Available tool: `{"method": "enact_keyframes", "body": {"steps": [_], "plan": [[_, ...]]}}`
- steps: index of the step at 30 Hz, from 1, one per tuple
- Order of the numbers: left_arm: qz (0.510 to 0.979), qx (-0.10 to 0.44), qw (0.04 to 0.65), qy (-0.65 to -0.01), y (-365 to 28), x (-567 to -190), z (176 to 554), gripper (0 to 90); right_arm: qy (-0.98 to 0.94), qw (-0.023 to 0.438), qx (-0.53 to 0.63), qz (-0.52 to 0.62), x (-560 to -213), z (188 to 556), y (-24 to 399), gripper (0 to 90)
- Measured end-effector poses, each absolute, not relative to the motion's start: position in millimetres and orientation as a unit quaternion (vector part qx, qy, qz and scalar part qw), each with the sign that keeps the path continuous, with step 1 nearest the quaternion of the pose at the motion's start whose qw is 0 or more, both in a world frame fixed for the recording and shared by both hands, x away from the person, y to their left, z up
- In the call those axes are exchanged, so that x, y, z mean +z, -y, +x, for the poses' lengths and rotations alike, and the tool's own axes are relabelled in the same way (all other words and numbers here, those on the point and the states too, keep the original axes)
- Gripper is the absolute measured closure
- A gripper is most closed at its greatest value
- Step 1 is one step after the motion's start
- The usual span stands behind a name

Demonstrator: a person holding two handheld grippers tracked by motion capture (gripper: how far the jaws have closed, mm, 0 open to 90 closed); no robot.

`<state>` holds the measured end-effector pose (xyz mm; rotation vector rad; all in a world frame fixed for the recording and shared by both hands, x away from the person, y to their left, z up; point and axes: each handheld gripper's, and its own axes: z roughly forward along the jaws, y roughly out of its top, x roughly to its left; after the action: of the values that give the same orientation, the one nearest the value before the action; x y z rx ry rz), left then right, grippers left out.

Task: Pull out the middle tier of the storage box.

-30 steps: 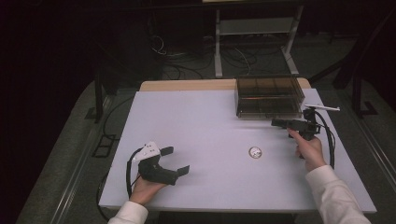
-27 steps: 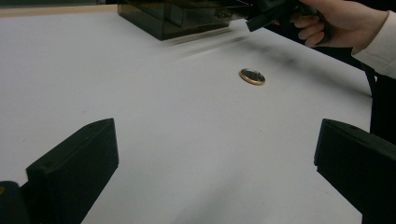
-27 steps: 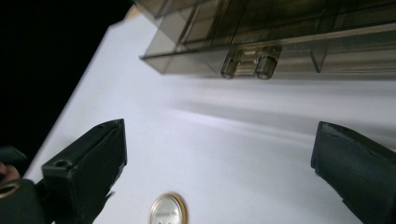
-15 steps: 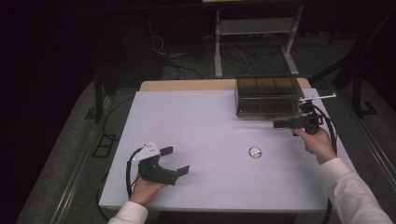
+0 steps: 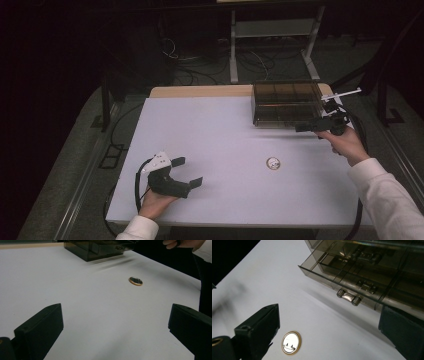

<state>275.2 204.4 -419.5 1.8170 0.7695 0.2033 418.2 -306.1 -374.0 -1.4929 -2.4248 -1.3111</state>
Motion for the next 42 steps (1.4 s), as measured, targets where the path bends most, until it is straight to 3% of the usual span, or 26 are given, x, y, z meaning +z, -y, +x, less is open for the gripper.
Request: {"method": "enact_keyframes", "body": {"steps": [19, 29, 35, 42], "plan": [[0.767, 0.085, 0.546, -0.326, -204, -420, 276, 0.0, 0.806, 0.0, -0.411, -0.426, -361, 443, 311, 2.9], [0.768, 0.086, 0.545, -0.327, -204, -421, 276, 0.0, 0.845, 0.009, -0.404, -0.351, -355, 452, 308, 3.0], [0.767, 0.087, 0.545, -0.328, -205, -421, 277, 0.0, 0.876, -0.021, -0.38, -0.296, -351, 456, 300, 3.0], [0.766, 0.087, 0.545, -0.329, -205, -421, 277, 0.0, 0.891, -0.013, -0.371, -0.261, -347, 460, 290, 3.1]]}}
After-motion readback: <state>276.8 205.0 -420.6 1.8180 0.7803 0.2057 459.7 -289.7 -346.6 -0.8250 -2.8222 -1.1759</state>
